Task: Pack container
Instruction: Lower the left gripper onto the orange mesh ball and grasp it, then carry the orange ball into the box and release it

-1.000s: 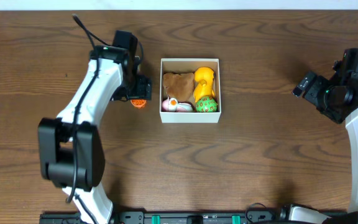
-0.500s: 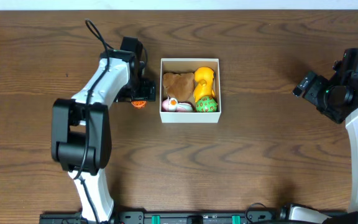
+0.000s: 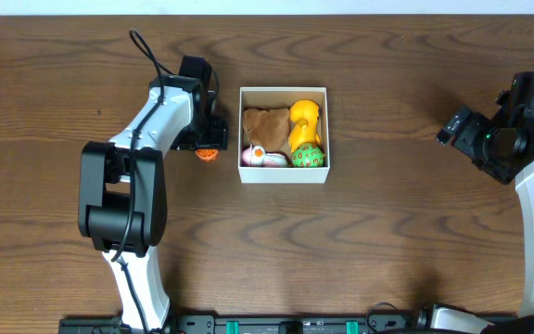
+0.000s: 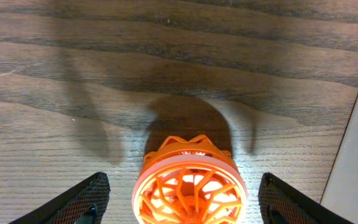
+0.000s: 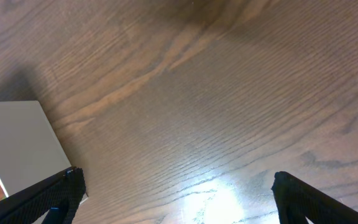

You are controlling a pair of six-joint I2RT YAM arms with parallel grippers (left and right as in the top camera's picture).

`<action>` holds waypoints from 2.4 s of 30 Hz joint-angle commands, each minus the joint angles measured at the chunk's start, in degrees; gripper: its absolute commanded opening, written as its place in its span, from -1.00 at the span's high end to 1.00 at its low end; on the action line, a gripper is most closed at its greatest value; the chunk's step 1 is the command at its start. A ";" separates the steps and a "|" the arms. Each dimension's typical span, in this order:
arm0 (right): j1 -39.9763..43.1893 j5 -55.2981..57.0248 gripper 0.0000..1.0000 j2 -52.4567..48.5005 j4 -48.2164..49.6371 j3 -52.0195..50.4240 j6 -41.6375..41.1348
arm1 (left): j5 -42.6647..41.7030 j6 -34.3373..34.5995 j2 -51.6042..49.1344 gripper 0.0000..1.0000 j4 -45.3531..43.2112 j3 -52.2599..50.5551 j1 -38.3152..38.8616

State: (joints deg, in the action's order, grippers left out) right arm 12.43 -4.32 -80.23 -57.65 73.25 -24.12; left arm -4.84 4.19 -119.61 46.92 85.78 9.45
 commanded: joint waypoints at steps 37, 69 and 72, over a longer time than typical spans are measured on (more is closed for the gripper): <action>0.26 -0.22 -0.98 -0.15 -0.07 0.00 -0.46 | 0.98 -1.62 -2.29 -0.07 3.19 0.44 -0.39; 0.26 -0.22 -0.98 -0.15 -0.35 0.00 -0.46 | 2.32 -0.48 16.79 0.10 1.22 5.84 25.05; 0.26 -0.22 -0.99 -0.15 -0.66 0.00 -0.46 | 2.34 0.79 12.85 0.11 1.57 5.84 24.96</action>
State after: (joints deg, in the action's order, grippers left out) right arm 12.43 -4.32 -80.23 -58.02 73.23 -24.12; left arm -3.99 3.38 -103.11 48.21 91.64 34.79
